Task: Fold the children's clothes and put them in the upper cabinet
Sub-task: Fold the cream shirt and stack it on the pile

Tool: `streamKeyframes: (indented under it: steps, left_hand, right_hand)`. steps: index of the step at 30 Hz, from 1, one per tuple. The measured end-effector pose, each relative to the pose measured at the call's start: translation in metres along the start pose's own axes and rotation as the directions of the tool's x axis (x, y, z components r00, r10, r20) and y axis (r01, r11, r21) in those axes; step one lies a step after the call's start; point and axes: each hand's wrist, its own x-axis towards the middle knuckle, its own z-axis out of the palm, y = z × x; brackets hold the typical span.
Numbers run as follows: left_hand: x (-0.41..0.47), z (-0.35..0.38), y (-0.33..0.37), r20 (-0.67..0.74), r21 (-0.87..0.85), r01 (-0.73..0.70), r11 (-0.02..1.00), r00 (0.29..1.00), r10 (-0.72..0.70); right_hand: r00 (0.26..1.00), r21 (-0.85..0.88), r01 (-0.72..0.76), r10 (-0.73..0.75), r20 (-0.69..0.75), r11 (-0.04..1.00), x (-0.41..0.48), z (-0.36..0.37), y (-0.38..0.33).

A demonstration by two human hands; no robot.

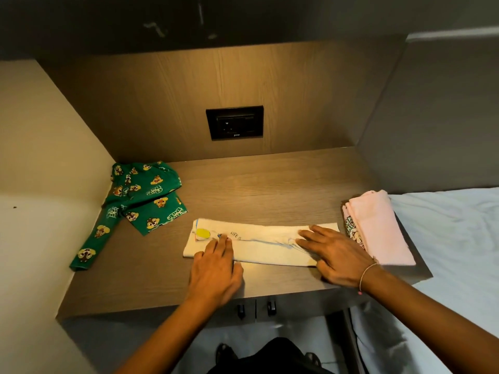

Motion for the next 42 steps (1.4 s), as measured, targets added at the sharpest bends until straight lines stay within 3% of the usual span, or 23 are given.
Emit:
streamKeyframes:
  steps: [3, 6, 12, 16, 19, 21, 23, 25, 27, 30, 34, 36, 39, 42]
  left_hand:
    - [0.038, -0.014, -0.014, 0.068, -0.014, -0.071, 0.997, 0.995, 0.072]
    - [0.087, -0.038, -0.024, 0.170, 0.096, -0.194, 0.976, 0.970, 0.176]
    - [0.162, -0.071, -0.027, 0.253, 0.217, -0.186, 0.958, 0.959, 0.128]
    - [0.182, -0.078, -0.019, 0.249, 0.246, -0.186, 0.951, 0.961, 0.123]
    - [0.162, -0.073, -0.020, 0.140, 0.165, -0.203, 0.965, 0.974, 0.180]
    - [0.128, -0.061, -0.024, 0.008, 0.009, -0.245, 0.969, 0.969, 0.245]
    - [0.082, -0.041, -0.024, -0.068, -0.103, -0.374, 0.922, 0.927, 0.369]
    - [0.036, -0.016, -0.019, -0.076, -0.124, -0.494, 0.861, 0.870, 0.488]
    - [0.003, 0.007, -0.015, -0.049, -0.082, -0.544, 0.835, 0.839, 0.542]
    - [-0.023, 0.027, -0.012, -0.112, -0.064, -0.535, 0.842, 0.843, 0.527]
    - [-0.041, 0.028, -0.001, -0.382, -0.175, -0.565, 0.806, 0.794, 0.473]
    - [-0.050, 0.022, 0.005, -0.436, -0.301, -0.530, 0.793, 0.816, 0.380]
    - [-0.060, 0.002, 0.011, -0.380, -0.617, -0.384, 0.687, 0.910, 0.166]
    - [-0.060, -0.021, 0.016, -0.268, -0.806, -0.270, 0.527, 0.960, 0.081]
  right_hand:
    - [0.999, -0.009, -0.046, 0.046, -0.023, 0.999, -0.008, 0.001, 0.001]
    - [0.997, -0.018, -0.073, 0.072, -0.031, 0.997, -0.005, -0.001, -0.008]
    - [0.989, 0.173, -0.121, 0.134, -0.067, 0.977, 0.006, 0.009, -0.060]
    - [0.986, 0.287, -0.094, 0.129, -0.105, 0.953, 0.021, 0.018, -0.094]
    - [0.975, 0.399, -0.099, 0.169, -0.146, 0.912, 0.017, 0.016, -0.092]
    - [0.977, 0.342, -0.056, 0.123, -0.176, 0.938, 0.008, 0.017, -0.082]
    - [0.992, 0.195, 0.017, 0.007, -0.123, 0.981, -0.003, 0.021, -0.071]
    - [0.996, 0.078, 0.081, -0.078, -0.040, 0.994, -0.010, 0.029, -0.064]
    - [0.993, 0.009, 0.108, -0.107, -0.047, 0.994, -0.013, 0.036, -0.061]
    - [0.981, 0.018, 0.105, -0.101, -0.168, 0.994, -0.015, 0.045, -0.065]
    - [0.947, 0.177, 0.109, -0.049, -0.317, 0.978, -0.022, 0.050, -0.079]
    - [0.943, 0.301, 0.083, 0.023, -0.331, 0.950, -0.028, 0.045, -0.085]
    - [0.947, 0.516, 0.054, 0.120, -0.298, 0.855, -0.035, 0.020, -0.090]
    - [0.939, 0.564, 0.069, 0.138, -0.315, 0.823, -0.029, -0.020, -0.090]
